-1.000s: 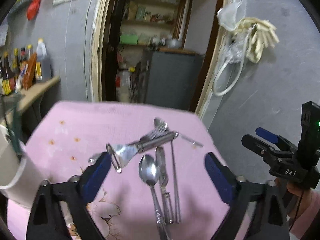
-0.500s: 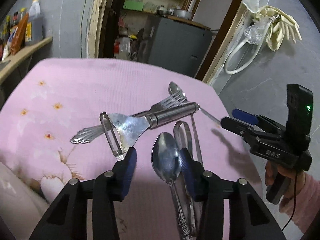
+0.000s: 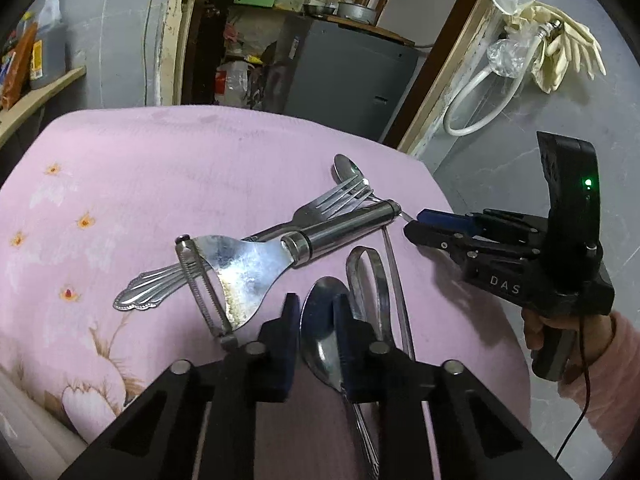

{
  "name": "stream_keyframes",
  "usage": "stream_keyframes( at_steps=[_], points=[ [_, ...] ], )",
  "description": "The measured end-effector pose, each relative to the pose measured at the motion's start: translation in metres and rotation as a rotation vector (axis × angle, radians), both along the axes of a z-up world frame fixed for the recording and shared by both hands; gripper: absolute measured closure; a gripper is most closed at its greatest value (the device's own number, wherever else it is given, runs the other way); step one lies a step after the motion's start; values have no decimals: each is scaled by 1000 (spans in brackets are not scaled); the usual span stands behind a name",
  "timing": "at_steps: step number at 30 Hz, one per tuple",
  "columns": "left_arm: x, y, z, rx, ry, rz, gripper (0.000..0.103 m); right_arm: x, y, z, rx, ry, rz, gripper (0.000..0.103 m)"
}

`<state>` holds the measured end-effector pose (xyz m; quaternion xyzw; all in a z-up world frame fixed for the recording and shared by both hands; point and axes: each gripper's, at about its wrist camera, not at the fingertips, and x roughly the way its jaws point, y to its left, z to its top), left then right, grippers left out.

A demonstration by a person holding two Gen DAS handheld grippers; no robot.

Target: Organize utensils

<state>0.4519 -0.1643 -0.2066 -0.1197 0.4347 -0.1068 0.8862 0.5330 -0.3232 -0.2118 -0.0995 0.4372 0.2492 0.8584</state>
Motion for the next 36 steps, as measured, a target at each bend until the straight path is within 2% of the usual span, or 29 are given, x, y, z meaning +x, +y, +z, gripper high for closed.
stream_keyframes(
  at_steps=[4, 7, 10, 14, 16, 17, 21, 26, 30, 33, 35, 36],
  points=[
    [0, 3, 0, -21, 15, 15, 96, -13, -6, -1, 5, 47, -26, 94],
    [-3, 6, -1, -39, 16, 27, 98, -27, -13, -2, 23, 88, -35, 94],
    [-8, 5, 4, -36, 0, 25, 99, -35, -26, -4, 87, 136, -40, 94],
    [-10, 5, 7, -41, -10, 19, 100, -30, -36, -11, 128, 124, -43, 90],
    [-10, 5, 7, -40, -9, 16, 100, -23, -41, -9, 177, 111, -51, 81],
    [-10, 5, 7, -41, -9, 16, 100, -19, -43, -9, 196, 107, -52, 81],
    [-10, 7, 7, -51, -3, 19, 100, 5, -45, -11, 253, 87, -38, 80],
    [-11, 9, 6, -51, -1, 15, 100, 32, -36, -14, 261, 74, 1, 80],
    [-11, 9, 7, -47, -1, 11, 100, 55, -25, -18, 242, 108, 64, 80],
    [-11, 9, 6, -44, 0, 8, 100, 65, -21, -21, 267, 166, 144, 80],
    [-11, 10, 6, -45, 2, 7, 100, 67, -20, -23, 268, 189, 171, 87],
    [-11, 10, 7, -46, 2, 6, 100, 69, -20, -23, 262, 201, 178, 94]
  ],
)
